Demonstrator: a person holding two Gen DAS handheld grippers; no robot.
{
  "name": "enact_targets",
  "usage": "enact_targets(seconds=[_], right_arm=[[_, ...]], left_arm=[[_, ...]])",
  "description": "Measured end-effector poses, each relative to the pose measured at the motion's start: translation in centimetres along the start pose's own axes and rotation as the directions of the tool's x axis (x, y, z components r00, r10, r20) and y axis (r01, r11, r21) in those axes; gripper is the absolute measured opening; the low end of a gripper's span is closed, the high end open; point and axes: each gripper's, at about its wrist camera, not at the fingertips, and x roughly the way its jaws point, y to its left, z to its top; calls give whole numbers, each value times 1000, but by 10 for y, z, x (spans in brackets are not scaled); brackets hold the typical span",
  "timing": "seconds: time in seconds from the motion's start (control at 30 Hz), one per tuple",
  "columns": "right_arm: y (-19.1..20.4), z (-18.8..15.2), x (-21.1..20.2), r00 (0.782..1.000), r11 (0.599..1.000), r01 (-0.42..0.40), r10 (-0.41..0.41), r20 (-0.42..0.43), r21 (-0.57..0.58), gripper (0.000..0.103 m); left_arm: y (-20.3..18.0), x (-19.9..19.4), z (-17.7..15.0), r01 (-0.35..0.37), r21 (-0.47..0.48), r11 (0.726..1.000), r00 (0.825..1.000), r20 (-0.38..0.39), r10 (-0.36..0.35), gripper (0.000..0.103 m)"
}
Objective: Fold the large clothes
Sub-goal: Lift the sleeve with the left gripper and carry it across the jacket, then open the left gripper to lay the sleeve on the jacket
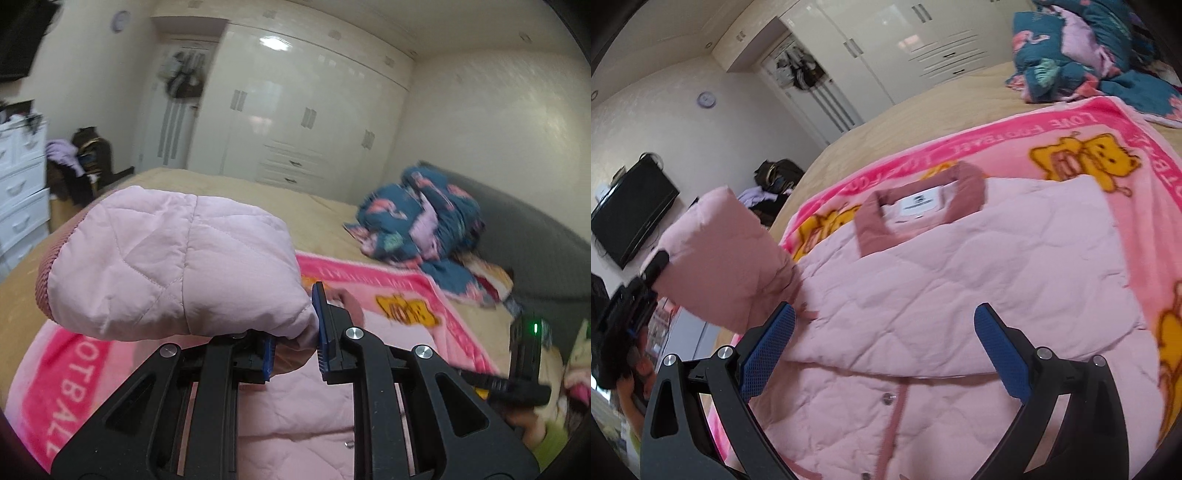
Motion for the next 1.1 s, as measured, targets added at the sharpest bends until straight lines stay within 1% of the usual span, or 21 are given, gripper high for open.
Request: enact_targets(seconds=[0.1, 0.23, 0.27, 0.33, 0.4, 0.43, 0.53, 0.67, 0.73, 0.77, 0.8, 0.83, 0.9, 1.0, 1.03, 1.07, 1.1], right_arm=[[-21, 3, -10, 999, 999, 27, -28, 19, 36, 97], [-44, 4, -22, 997, 996, 64, -66, 39, 65, 97], [-49, 3, -26, 996, 995, 76, -79, 46, 71, 97], [-58, 2, -30, 994, 992, 93, -98, 49, 84, 97], [-66, 1, -34, 992, 990, 107, -112, 50, 95, 97], [-70, 0, -35, 992, 988, 113, -118, 50, 102, 97], [-82, -2, -42, 989, 983, 129, -137, 54, 132, 97], [-94, -5, -51, 986, 977, 143, -155, 65, 157, 97], [-98, -6, -52, 985, 974, 147, -160, 63, 173, 97], [-99, -7, -51, 985, 973, 147, -161, 61, 180, 97], [-100, -7, -51, 985, 972, 145, -159, 61, 187, 97], [-101, -7, -51, 986, 971, 143, -157, 61, 190, 97], [-100, -6, -51, 986, 972, 138, -152, 61, 192, 97], [-100, -6, -52, 987, 971, 135, -150, 60, 196, 97], [-99, -6, -52, 988, 972, 131, -145, 61, 196, 97], [-99, -5, -53, 988, 972, 130, -144, 61, 196, 97], [-98, -5, -53, 988, 972, 130, -144, 62, 194, 97]], left_arm=[[-23, 16, -13, 37, 79, 996, 998, -47, -33, 11], [-54, 41, -39, 93, 193, 977, 989, -132, -69, 13], [-62, 50, -48, 107, 217, 970, 984, -165, -71, 14], [-77, 66, -67, 139, 263, 955, 968, -240, -75, 15], [-87, 78, -80, 160, 288, 944, 955, -289, -74, 15], [-93, 85, -90, 173, 307, 936, 945, -319, -70, 15], [-100, 97, -106, 193, 323, 927, 929, -365, -66, 16], [-104, 101, -118, 216, 333, 918, 915, -397, -71, 21], [-103, 102, -121, 224, 320, 921, 910, -408, -79, 28], [-104, 103, -123, 234, 306, 923, 903, -420, -90, 29], [-104, 102, -125, 243, 304, 921, 898, -431, -95, 34], [-107, 103, -128, 248, 308, 918, 894, -438, -95, 42], [-116, 102, -133, 253, 348, 902, 894, -440, -81, 51], [-127, 101, -140, 250, 409, 878, 894, -445, -47, 55], [-130, 100, -142, 247, 426, 870, 894, -446, -36, 60], [-131, 99, -142, 253, 424, 869, 892, -449, -40, 64], [-131, 97, -141, 266, 413, 871, 887, -459, -54, 70]])
